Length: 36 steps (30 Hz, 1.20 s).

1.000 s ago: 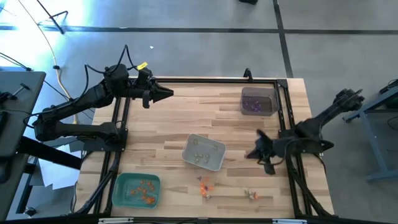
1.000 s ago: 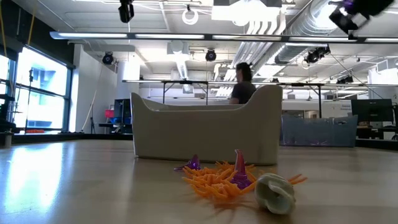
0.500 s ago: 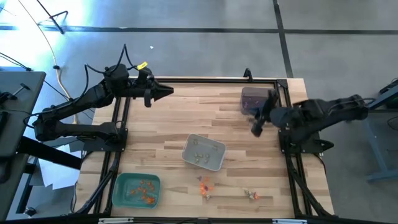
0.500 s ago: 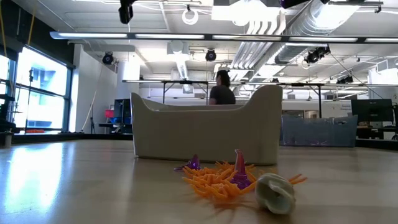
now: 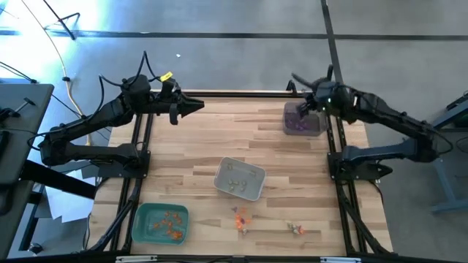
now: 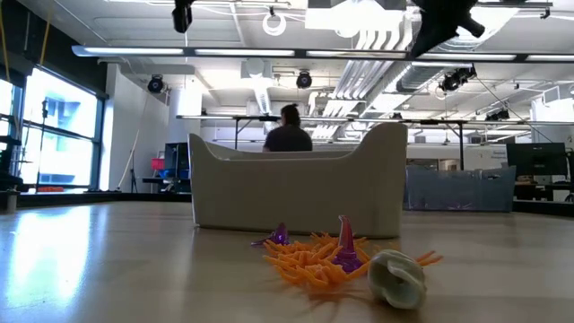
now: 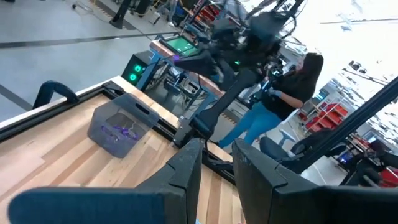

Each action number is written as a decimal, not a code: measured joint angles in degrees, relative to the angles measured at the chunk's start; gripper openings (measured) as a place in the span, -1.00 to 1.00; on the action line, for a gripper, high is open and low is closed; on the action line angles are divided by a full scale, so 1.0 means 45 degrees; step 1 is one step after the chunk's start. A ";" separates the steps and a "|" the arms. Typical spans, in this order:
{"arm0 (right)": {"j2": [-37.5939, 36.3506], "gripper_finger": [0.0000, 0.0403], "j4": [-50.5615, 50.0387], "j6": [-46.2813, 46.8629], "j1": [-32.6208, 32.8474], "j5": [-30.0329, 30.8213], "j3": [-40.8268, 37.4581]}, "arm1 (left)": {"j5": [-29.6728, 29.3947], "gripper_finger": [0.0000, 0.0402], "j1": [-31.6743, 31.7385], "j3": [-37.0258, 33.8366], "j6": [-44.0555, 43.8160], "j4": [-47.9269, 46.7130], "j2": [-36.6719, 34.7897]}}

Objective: Sort Halloween decoration
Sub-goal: Put the violet witch hat toy into the black bin

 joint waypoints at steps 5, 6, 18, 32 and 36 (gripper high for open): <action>0.0197 -1.00 -0.0509 0.0113 -0.2312 -0.1919 0.0017 | 0.0003 -0.62 0.0000 0.0000 0.0000 0.0221 -0.0002; 0.0325 -1.00 -0.0783 0.0117 -0.2725 -0.2288 0.0018 | 0.0001 -0.62 0.0000 0.0000 0.0000 0.0236 -0.0001; 0.4256 -1.00 -0.4086 -0.1013 -0.5298 -0.4168 0.0015 | 0.0003 -0.62 0.0005 0.0000 -0.0093 0.0223 0.0002; 0.7518 -1.00 -0.3246 -0.2570 -0.5516 -0.5304 -0.0122 | 0.0009 -0.62 0.0010 0.0000 -0.0136 0.0203 0.0002; 0.7655 -1.00 -0.2099 -0.2561 -0.5521 -0.6134 -0.1159 | 0.0017 -0.62 0.0005 0.0000 -0.0136 0.0169 0.0002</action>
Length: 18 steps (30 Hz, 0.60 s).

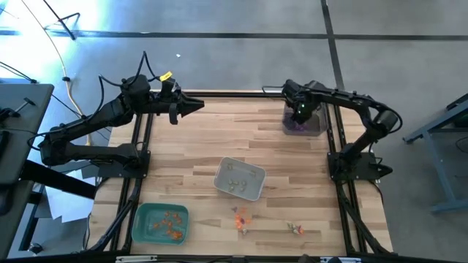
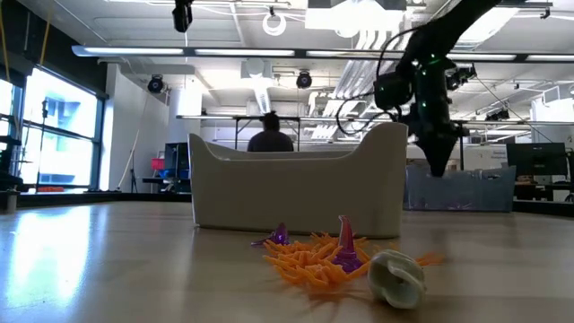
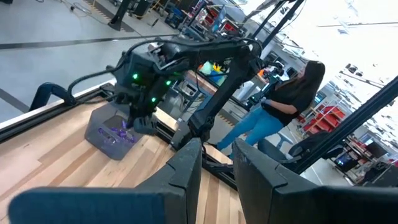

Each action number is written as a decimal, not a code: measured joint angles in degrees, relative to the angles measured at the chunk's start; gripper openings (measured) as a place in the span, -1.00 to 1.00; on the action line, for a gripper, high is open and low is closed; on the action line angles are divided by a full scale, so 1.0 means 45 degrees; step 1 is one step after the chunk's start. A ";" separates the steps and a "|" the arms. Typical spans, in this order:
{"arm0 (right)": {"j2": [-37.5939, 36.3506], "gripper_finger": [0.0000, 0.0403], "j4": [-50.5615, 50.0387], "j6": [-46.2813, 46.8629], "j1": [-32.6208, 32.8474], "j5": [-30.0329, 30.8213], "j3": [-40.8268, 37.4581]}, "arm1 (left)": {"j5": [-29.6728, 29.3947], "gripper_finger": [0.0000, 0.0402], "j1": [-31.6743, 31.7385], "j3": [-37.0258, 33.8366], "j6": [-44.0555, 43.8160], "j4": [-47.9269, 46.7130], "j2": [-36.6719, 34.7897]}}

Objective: Sort Halloween decoration
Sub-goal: Put the violet witch hat toy into the black bin

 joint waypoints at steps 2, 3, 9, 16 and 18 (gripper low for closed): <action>-0.0005 -1.00 0.0359 0.0018 0.0005 -0.0282 -0.0603 | 0.0014 -0.62 0.0000 0.0000 0.0005 -0.0019 -0.0003; -0.0005 -1.00 0.0519 0.0122 0.0005 -0.0283 -0.0904 | 0.0014 -0.62 0.0000 0.0000 0.0009 -0.0016 0.0000; -0.0005 -0.99 0.1485 0.0267 0.0034 -0.0298 -0.1896 | 0.0025 -0.62 0.0000 0.0000 0.0034 -0.0010 -0.0002; -0.0010 -0.78 0.2017 -0.0367 0.0039 -0.0293 -0.1969 | 0.0029 -0.62 0.0000 0.0000 0.0034 -0.0005 -0.0003; -0.0014 -0.70 0.2022 -0.0569 0.0039 -0.0293 -0.1969 | 0.0029 -0.62 0.0000 0.0000 0.0034 -0.0005 -0.0002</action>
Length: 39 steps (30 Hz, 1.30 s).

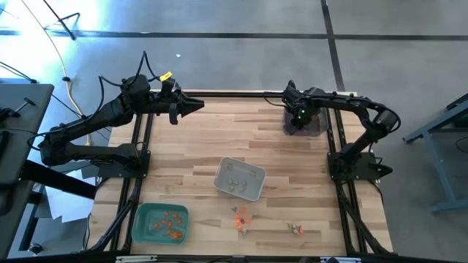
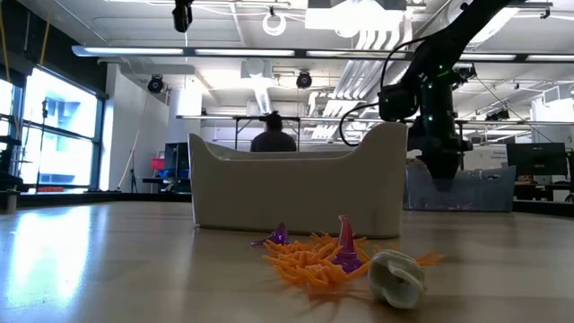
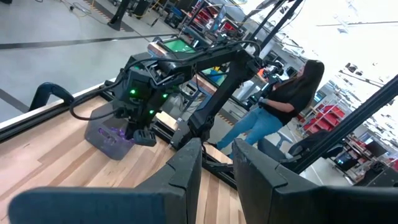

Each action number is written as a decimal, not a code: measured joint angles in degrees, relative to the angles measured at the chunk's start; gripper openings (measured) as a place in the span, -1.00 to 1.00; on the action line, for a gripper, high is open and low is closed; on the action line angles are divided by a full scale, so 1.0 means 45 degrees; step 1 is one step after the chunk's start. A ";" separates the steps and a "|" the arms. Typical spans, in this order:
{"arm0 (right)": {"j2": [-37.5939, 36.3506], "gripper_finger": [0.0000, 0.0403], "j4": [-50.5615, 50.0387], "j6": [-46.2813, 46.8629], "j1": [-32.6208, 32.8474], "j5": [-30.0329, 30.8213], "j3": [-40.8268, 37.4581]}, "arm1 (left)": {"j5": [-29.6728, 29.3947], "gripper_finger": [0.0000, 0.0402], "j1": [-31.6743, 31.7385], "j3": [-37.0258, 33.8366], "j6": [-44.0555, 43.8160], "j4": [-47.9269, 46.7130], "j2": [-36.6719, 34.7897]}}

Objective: Sort Halloween decoration
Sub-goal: Put the violet witch hat toy into the black bin, then put the white skull toy into the white bin

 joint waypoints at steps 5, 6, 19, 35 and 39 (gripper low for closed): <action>-0.0066 -0.57 -0.0791 -0.0099 0.0005 0.0000 0.0108 | 0.0000 -0.62 0.0000 0.0000 -0.0003 0.0000 0.0001; -0.0174 -0.56 -0.1110 -0.0132 0.0005 0.0019 0.0237 | 0.0000 -0.62 0.0000 0.0000 -0.0005 0.0000 0.0000; -0.5121 -0.61 -0.4549 0.2326 0.1209 -0.0913 0.3387 | -0.0015 -0.62 0.0002 0.0000 -0.0317 0.0011 -0.0003; -0.6395 -0.62 -0.1346 1.2523 1.1794 -0.1141 0.4673 | 0.0228 -0.62 0.0005 0.0000 -0.0598 0.0044 0.0002; -0.5372 -0.62 0.0493 1.3518 1.4078 -0.1651 0.4673 | 0.0228 -0.62 0.0004 0.0000 0.0185 0.0048 0.0002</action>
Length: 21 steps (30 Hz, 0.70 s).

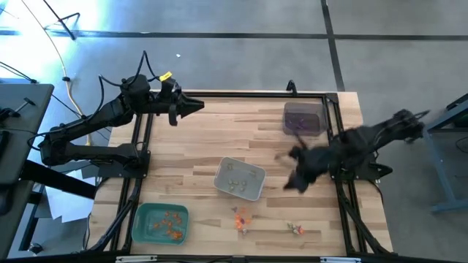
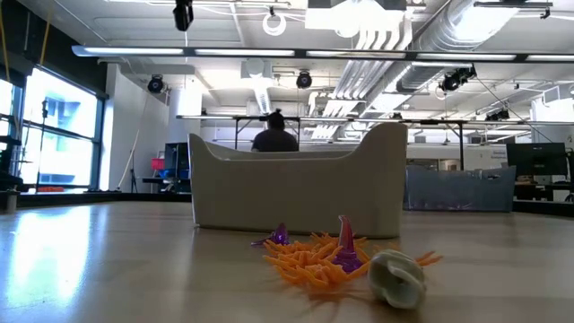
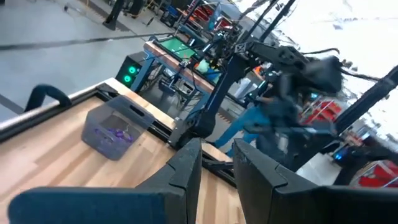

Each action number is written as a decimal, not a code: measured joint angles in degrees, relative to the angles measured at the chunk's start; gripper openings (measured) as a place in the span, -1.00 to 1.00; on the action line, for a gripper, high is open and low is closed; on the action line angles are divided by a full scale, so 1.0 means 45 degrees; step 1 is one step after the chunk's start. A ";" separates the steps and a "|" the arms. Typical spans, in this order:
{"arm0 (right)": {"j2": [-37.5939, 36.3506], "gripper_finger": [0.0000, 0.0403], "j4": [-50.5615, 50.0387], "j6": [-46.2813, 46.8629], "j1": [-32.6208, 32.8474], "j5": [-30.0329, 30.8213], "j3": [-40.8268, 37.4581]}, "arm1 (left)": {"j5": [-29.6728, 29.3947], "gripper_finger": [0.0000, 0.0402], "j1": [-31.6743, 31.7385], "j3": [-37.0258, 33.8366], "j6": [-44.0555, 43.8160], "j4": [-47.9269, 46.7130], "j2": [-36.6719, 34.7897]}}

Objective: Sort Halloween decoration
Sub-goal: Put the white skull toy into the white bin

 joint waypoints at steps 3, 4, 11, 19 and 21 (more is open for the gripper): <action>0.0967 -0.62 0.0401 0.1998 0.1342 -0.0074 0.0000 | 0.0000 -0.62 0.0001 0.0000 0.0625 0.0001 0.0000; 0.1293 -0.62 0.0368 0.2612 0.1735 -0.0206 0.0000 | 0.0000 -0.62 0.0001 0.0000 0.0869 0.0001 0.0000; 0.3682 -0.62 0.0437 0.5541 0.3528 -0.1194 0.0000 | 0.0010 -0.62 0.0001 0.0000 0.2508 0.0011 0.0000; 0.5654 -0.59 0.1724 0.6369 0.3709 -0.1256 0.0000 | 0.0222 -0.62 0.0001 0.0000 0.2790 -0.0031 -0.0020; 0.6005 -0.56 0.1734 0.6200 0.3704 -0.1408 -0.0003 | 0.0617 -0.62 0.0001 0.0001 0.2794 -0.0125 -0.0092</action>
